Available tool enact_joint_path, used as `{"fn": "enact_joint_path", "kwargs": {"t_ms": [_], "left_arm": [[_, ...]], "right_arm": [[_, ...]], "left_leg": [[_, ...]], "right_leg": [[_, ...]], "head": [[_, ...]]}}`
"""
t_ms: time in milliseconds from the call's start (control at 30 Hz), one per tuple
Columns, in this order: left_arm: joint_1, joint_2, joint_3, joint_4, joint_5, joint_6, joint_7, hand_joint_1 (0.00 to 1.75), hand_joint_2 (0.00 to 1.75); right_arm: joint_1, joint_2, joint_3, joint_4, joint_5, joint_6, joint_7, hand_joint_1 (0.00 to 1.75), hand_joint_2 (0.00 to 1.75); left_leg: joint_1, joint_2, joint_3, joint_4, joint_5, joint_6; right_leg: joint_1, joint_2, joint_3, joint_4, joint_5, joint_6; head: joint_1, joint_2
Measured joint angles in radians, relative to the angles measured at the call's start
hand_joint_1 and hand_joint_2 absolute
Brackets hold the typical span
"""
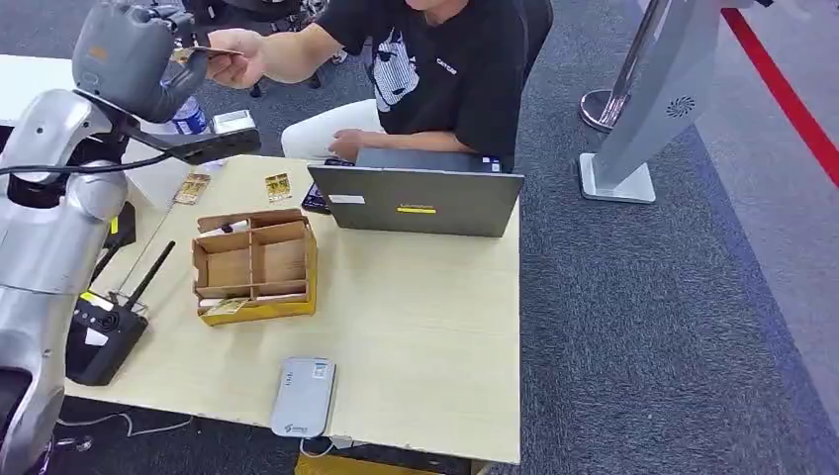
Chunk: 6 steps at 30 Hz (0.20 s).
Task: Pass the card to the sensor for recognition and then transmit it.
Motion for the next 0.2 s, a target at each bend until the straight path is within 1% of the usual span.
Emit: {"fn": "enact_joint_path", "kwargs": {"t_ms": [33,67,133,200], "left_arm": [[0.01,0.007,0.0,0.004,0.002,0.023,0.0,0.59,1.75],[0.024,0.014,0.0,0.008,0.007,0.046,0.0,0.0,1.75],[0.053,0.034,0.001,0.016,0.015,0.082,-0.008,0.0,1.75],[0.095,0.049,0.011,0.025,0.011,0.142,-0.018,0.0,1.75]], "right_arm": [[0.001,0.001,0.0,0.0,0.0,0.0,0.0,0.0,1.75],[0.001,0.002,0.0,0.0,0.0,-0.001,-0.002,0.0,1.75],[0.002,0.003,0.0,0.0,-0.001,-0.002,-0.005,0.0,1.75],[0.002,0.003,0.0,0.0,-0.003,-0.001,-0.006,0.0,1.75]], "left_leg": [[0.0,0.0,0.0,0.0,0.0,0.0],[0.0,0.0,0.0,0.0,0.0,0.0],[0.0,0.0,0.0,-0.001,0.0,0.0],[0.0,0.0,0.0,-0.001,0.0,0.0]], "right_leg": [[0.0,0.0,0.0,0.0,0.0,0.0],[0.0,0.0,0.0,0.0,0.0,0.0],[0.0,0.0,0.0,0.0,0.0,0.0],[0.0,0.0,0.0,0.0,-0.001,-0.001]], "head": [[0.0,0.0],[0.0,0.0],[0.0,0.0],[0.0,0.0]]}}
